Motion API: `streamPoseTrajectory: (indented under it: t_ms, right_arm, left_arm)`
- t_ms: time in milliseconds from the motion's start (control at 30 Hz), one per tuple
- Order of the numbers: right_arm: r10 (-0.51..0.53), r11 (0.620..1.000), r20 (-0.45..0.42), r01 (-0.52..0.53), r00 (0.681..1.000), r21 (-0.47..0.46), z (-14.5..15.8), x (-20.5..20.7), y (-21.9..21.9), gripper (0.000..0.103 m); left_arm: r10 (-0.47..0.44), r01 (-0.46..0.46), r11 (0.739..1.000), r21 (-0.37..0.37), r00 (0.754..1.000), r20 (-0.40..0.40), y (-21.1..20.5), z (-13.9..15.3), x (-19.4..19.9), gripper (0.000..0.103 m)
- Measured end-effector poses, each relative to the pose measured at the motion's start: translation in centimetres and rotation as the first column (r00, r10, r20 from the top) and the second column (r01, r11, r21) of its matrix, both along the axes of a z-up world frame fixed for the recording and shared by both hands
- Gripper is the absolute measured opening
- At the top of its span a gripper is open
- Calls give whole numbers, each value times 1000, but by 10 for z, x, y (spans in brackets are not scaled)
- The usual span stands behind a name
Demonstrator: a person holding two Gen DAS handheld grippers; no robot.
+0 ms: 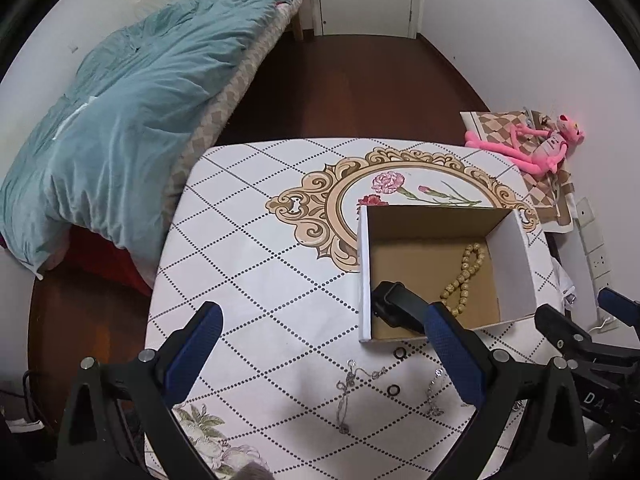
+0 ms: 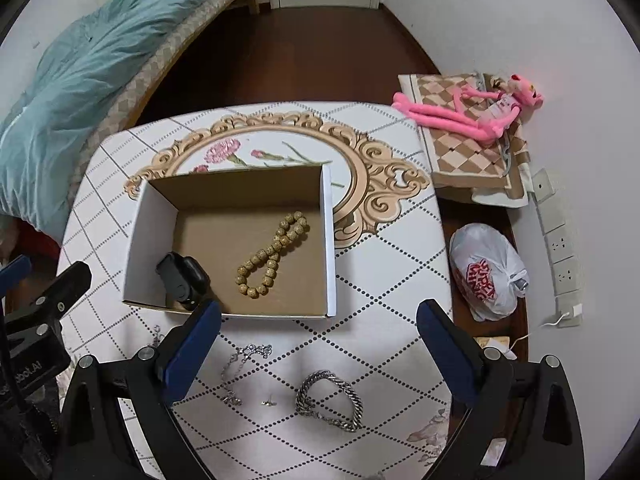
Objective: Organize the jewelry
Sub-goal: 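Lift both tools up and away from the box, then grasp a thin silver chain with the left tool while the right tool grasps the thick silver chain bracelet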
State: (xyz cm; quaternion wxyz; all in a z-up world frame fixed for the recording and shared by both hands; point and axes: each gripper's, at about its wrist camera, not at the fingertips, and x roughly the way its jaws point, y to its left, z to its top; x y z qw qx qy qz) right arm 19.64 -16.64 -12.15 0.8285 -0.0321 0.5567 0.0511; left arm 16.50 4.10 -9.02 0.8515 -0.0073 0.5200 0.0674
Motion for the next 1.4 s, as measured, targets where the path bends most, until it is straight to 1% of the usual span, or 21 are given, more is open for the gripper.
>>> streamPoseTrajectory:
  t_ms: [133,233,467,567,667,733,800,867,967,1033,1100,1133,1167,1200,1267,1333,1367,1400]
  right_arm:
    - [-6,1000,59,7,998,-7,22,-16,-4,99]
    - [-16,1000,98,17,995,-4,38,-30,-9,99]
    - [-29,1000,191,28,981,9,79,-63,-18,99]
    - [-35,999,234,28,972,32,100,-78,-21,99]
    - [-46,998,249,32,967,59,112,-88,-26,99]
    - [-53,997,235,37,971,72,110,-92,-28,99]
    - [-64,996,208,50,976,73,98,-96,-32,99]
    - [-80,996,156,72,985,61,74,-96,-37,99]
    - [-114,991,44,111,992,75,25,-93,-48,99]
    - [-137,987,-23,139,990,81,-9,-90,-57,99]
    - [-153,985,-66,158,986,67,-42,-88,-64,99]
    - [-159,985,-79,164,984,61,-54,-88,-66,99]
    - [-166,983,-95,172,981,58,-66,-87,-69,98]
    - [-170,983,-108,177,980,55,-78,-86,-70,94]
    - [-173,983,-117,179,978,41,-94,-82,-72,90]
    - [-167,985,-126,171,978,24,-106,-78,-69,89]
    - [-164,986,-127,167,978,16,-110,-75,-68,84]
    - [-161,987,-131,163,978,5,-115,-73,-67,76]
  left_arm:
    - [6,-7,1000,21,999,46,-4,16,-15,103]
    - [7,-8,1000,21,997,81,-6,30,-32,103]
    - [1,1,1000,-9,990,140,-9,62,-63,103]
    - [3,1,1000,-23,987,162,-9,75,-73,103]
    - [11,-8,1000,-17,985,173,-10,83,-82,103]
    - [19,-18,1000,-8,985,173,-9,80,-87,103]
    - [24,-24,1000,2,987,158,-10,69,-91,103]
    - [33,-35,999,16,992,119,-8,50,-91,103]
    - [60,-62,998,33,997,48,-3,13,-91,103]
    - [77,-77,996,54,997,0,0,-12,-92,103]
    - [93,-90,994,60,995,-47,4,-35,-93,103]
    - [105,-101,993,60,992,-74,6,-48,-94,103]
    - [116,-112,992,54,988,-98,9,-59,-96,103]
    - [124,-119,992,48,986,-114,10,-66,-97,103]
    - [140,-136,990,36,978,-155,14,-83,-101,103]
    - [144,-143,989,20,972,-184,18,-95,-104,103]
    - [146,-146,989,13,970,-196,20,-100,-106,102]
    - [143,-145,989,5,969,-201,20,-103,-107,102]
